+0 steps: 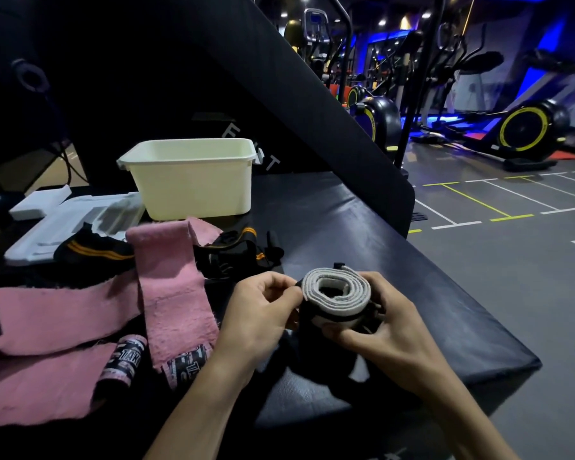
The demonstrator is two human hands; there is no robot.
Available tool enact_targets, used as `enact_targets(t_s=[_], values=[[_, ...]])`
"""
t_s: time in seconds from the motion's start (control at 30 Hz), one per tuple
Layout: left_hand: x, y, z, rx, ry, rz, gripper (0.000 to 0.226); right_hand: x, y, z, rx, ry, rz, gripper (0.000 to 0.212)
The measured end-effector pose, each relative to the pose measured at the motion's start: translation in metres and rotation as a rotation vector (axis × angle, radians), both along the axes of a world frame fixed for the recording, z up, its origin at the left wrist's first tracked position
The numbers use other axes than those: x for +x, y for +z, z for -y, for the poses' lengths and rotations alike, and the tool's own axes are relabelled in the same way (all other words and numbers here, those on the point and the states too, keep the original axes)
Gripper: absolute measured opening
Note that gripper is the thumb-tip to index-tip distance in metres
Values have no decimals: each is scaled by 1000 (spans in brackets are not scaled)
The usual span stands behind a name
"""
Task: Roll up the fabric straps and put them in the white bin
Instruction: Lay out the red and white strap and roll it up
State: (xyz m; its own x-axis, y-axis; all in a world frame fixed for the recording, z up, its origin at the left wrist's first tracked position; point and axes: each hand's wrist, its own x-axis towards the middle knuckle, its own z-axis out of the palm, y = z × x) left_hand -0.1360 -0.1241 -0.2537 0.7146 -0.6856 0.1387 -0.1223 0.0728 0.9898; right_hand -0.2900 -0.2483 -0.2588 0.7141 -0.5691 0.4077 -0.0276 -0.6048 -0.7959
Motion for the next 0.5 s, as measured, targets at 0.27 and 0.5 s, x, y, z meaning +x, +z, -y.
enact_targets(t_s=[0.27, 0.5], values=[[3, 3, 0, 85, -85, -5, 12, 1, -6, 4, 6, 66, -32, 62], [-7, 8, -4, 36, -197, -96, 27, 2, -5, -2, 2, 51, 16, 72]])
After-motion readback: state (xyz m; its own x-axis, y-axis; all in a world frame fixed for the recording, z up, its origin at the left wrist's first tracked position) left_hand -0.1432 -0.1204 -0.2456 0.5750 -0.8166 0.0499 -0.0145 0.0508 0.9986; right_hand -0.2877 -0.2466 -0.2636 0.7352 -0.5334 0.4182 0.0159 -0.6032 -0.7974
